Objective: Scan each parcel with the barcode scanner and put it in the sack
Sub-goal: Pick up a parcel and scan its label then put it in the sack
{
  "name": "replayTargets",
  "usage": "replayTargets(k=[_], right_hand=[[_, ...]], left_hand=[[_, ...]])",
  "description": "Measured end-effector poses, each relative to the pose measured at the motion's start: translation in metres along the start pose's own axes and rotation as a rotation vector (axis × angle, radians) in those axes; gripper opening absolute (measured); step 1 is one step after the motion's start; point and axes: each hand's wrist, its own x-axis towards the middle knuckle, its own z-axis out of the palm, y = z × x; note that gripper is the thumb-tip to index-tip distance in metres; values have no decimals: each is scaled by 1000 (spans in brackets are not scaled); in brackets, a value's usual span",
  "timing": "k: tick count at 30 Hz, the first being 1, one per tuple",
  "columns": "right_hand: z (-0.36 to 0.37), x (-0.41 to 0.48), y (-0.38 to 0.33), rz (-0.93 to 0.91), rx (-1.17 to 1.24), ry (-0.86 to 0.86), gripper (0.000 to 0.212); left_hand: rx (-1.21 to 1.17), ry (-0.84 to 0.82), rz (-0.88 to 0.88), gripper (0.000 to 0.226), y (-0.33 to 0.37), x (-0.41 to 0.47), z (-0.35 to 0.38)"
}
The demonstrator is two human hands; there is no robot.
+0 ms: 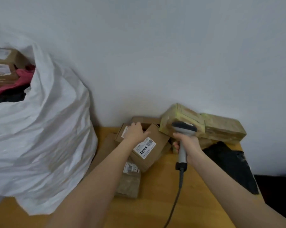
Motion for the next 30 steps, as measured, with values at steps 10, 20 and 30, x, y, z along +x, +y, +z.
replayTargets(k=[10,20,30], right_hand=[[39,35,112,276,99,-93,36],[77,-1,91,157,122,-200,41],[64,-86,68,-175,-223,-209,21]], left_hand=[[-481,-292,-190,42,-66,11,72],[-966,-348,-362,50,-118,-14,-10],[-1330,-73,-287,48,-160,-59,-52]])
